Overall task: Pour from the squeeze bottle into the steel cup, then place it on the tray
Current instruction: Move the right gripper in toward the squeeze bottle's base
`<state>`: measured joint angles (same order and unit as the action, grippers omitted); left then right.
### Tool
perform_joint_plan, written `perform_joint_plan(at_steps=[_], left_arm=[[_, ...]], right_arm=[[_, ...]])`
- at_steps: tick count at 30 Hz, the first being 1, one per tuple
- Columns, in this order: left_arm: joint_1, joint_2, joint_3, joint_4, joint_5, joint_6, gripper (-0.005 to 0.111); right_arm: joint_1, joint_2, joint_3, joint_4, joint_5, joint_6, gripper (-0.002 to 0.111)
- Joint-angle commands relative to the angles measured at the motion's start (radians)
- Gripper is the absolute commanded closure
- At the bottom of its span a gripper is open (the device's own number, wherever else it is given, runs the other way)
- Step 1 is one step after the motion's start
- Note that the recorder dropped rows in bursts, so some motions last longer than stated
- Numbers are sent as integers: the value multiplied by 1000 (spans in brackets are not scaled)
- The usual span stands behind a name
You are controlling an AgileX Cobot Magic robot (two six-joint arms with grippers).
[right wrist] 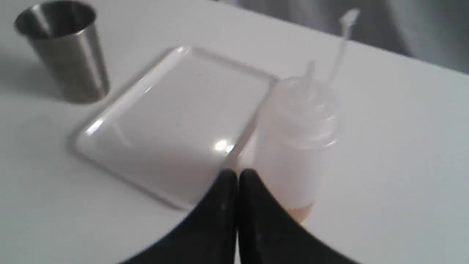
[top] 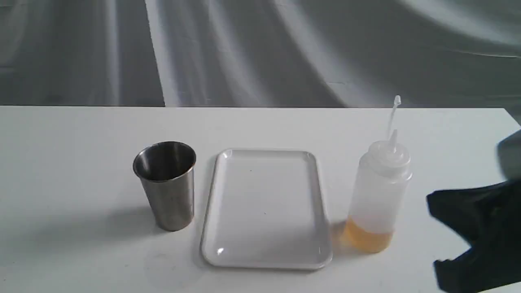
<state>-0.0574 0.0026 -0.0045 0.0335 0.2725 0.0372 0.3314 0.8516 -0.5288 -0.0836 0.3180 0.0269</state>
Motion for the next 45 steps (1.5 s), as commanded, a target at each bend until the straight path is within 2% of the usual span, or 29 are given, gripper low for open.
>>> perform_joint_plan(at_steps=[1, 8, 15, 22, 25, 28, 36, 38, 41, 45], left_arm=[[-6, -3, 4, -1, -7, -5, 107], [-6, -3, 4, -1, -7, -1, 107], [-6, -3, 4, -1, -7, -1, 107], [-6, -3, 4, -1, -7, -5, 107], [-6, -3, 4, -1, -7, -5, 107], [-6, -3, 4, -1, -7, -5, 107], [-6, -3, 4, -1, -7, -2, 107], [-6, -3, 4, -1, -7, -2, 107], [-6, -3, 4, -1, -7, -2, 107], [-6, -3, 4, -1, -7, -5, 107]], right_arm=[[33, 80, 9, -18, -42, 3, 108], [26, 111, 174, 22, -203, 3, 108], [26, 318, 315, 129, -539, -19, 108], [26, 601, 317, 527, -918, -282, 108], [26, 675, 317, 628, -1024, -313, 108], [28, 703, 317, 613, -1075, -313, 108], [28, 703, 317, 591, -1074, -311, 108], [28, 703, 317, 591, -1074, -311, 104], [28, 703, 317, 582, -1070, -309, 90], [28, 703, 317, 561, -1070, -307, 57]])
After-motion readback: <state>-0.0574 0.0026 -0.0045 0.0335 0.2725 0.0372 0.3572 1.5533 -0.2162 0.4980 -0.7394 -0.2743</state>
